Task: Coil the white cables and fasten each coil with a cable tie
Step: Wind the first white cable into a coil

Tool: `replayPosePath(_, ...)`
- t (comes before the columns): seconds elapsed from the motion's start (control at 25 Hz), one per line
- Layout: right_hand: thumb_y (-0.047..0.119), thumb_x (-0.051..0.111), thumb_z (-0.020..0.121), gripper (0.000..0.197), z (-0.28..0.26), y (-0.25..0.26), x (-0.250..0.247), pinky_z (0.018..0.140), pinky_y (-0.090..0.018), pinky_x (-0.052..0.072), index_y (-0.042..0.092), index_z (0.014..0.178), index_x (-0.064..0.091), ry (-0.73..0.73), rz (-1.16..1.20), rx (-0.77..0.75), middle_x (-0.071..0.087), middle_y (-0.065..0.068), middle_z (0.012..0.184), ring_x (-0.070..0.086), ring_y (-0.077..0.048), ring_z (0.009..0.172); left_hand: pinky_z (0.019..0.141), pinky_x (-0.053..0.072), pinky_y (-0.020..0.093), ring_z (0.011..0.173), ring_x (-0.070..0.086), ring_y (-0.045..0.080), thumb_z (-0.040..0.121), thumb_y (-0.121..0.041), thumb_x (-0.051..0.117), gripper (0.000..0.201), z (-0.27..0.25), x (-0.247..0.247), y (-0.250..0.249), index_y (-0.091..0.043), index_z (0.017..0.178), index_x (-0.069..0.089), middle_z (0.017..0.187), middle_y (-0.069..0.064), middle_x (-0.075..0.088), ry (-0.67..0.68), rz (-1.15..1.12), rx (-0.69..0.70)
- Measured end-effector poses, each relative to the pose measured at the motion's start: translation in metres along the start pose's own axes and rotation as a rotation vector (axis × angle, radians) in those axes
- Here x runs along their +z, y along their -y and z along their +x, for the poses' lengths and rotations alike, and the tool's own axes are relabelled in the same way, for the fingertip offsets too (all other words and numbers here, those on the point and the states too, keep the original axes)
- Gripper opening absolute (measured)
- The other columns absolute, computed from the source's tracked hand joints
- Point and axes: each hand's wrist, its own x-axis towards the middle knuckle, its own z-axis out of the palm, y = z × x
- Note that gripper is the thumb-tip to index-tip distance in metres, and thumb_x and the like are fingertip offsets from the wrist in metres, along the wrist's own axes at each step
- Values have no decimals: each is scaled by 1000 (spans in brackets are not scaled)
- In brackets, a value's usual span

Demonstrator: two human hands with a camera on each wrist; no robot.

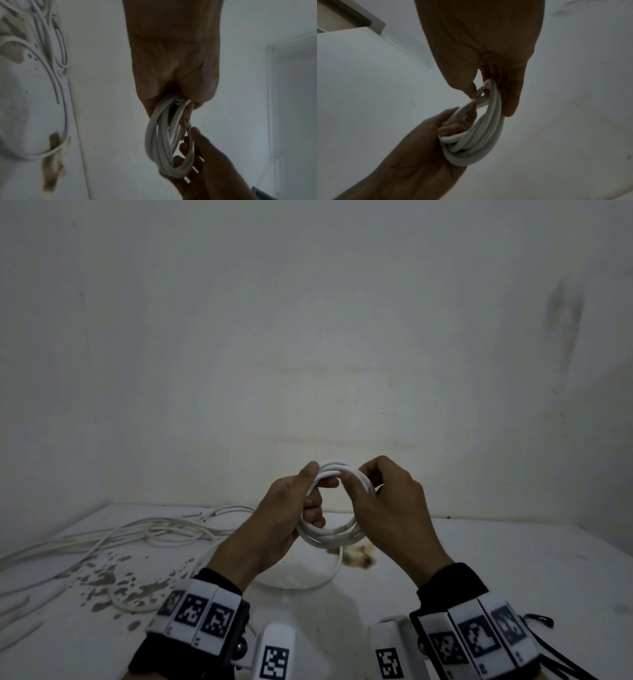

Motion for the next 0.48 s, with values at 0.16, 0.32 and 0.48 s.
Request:
replayPosePath(0.16, 37, 69, 89, 22, -1, 6, -4, 58, -24, 52, 18, 83, 59, 77, 45, 1, 64, 5, 77, 60, -12, 63, 50, 41, 27, 41, 37, 12, 93, -55, 51, 53, -4, 7, -2, -7, 77, 66, 47, -2, 39, -237, 192, 17)
replayPosePath(0.32, 36, 67, 91, 14, -5, 10, -4, 64, -41, 61, 24, 87, 62, 172, 148, 72, 66, 4, 88, 68, -20, 68, 54, 42, 28, 38, 39, 12, 74, -76, 58, 65, -1, 5, -3, -12, 60, 58, 45, -2, 44, -427, 253, -63)
replayPosePath(0.48, 27, 69, 92, 15, -5, 13, -6, 55, -51, 61, 15, 101, 65, 215, 369, 271, 64, -10, 97, 69, -29, 59, 48, 34, 27, 37, 33, 12, 64, -90, 45, 80, -1, -6, -7, -12, 59, 60, 43, -4, 34, -243, 150, -173)
